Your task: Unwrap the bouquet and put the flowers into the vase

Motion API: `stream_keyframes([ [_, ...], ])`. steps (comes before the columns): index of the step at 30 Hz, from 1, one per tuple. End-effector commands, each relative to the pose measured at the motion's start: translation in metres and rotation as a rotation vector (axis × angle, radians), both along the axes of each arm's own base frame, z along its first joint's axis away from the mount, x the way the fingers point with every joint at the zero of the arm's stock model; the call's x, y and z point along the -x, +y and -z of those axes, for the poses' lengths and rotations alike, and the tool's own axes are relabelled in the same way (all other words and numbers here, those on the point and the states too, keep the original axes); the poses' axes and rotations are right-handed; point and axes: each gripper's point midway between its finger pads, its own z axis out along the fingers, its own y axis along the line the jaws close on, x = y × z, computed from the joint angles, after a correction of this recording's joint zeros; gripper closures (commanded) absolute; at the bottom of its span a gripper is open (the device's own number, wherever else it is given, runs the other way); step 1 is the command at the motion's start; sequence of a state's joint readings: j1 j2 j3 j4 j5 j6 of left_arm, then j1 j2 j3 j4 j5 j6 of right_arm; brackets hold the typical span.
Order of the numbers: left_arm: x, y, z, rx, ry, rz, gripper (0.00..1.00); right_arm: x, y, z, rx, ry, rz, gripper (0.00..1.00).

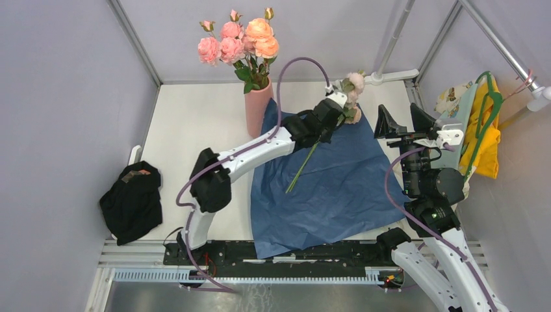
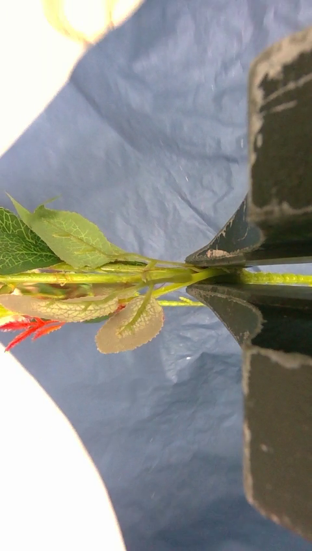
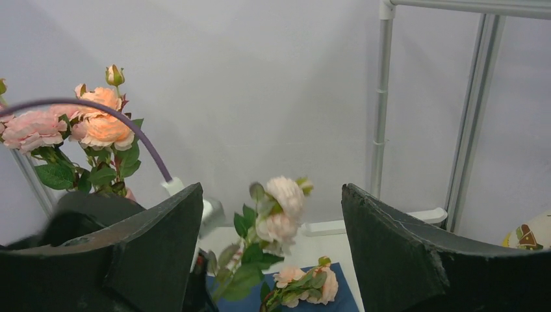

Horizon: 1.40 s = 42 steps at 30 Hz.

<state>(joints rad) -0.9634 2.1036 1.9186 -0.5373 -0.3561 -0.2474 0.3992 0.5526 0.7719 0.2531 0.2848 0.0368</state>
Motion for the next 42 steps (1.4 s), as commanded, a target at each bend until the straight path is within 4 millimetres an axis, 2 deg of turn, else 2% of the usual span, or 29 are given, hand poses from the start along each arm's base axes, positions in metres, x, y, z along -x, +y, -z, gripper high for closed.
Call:
stream_keyframes([
  [1, -0.001, 0.004, -0.109, 0.195, -0.176, 0.017, 0.98, 0.006, 0.000, -0.012, -0.018, -0.045, -0.012, 0.16],
  [6, 0.001, 0.041, -0.184, 0.279, -0.355, -0.051, 0.98, 0.008, -0.001, -0.013, -0.021, -0.056, -0.013, 0.16],
  [10, 0.003, 0.078, -0.256, 0.340, -0.540, -0.129, 0.97, 0.007, 0.002, -0.014, -0.020, -0.059, -0.027, 0.16],
  [14, 0.007, 0.118, -0.317, 0.405, -0.756, -0.218, 0.97, 0.007, 0.004, -0.013, -0.020, -0.057, -0.038, 0.16],
  [17, 0.005, 0.142, -0.352, 0.456, -0.890, -0.257, 0.97, 0.007, 0.005, -0.014, -0.019, -0.062, -0.045, 0.16],
  [20, -0.007, 0.161, -0.378, 0.507, -0.986, -0.262, 0.97, 0.008, 0.006, -0.014, -0.018, -0.066, -0.050, 0.16],
  [24, -0.034, 0.186, -0.403, 0.559, -1.061, -0.277, 0.97, 0.008, 0.006, -0.013, -0.015, -0.067, -0.049, 0.16],
  [29, -0.064, 0.203, -0.421, 0.553, -1.121, -0.290, 0.97, 0.007, 0.009, -0.012, -0.010, -0.067, -0.058, 0.16],
  [36, -0.101, 0.215, -0.425, 0.569, -1.145, -0.288, 0.97, 0.004, 0.011, -0.012, -0.002, -0.069, -0.065, 0.16],
  [42, -0.118, 0.222, -0.418, 0.586, -1.149, -0.277, 0.97, 0.004, 0.013, -0.010, 0.009, -0.077, -0.070, 0.16],
])
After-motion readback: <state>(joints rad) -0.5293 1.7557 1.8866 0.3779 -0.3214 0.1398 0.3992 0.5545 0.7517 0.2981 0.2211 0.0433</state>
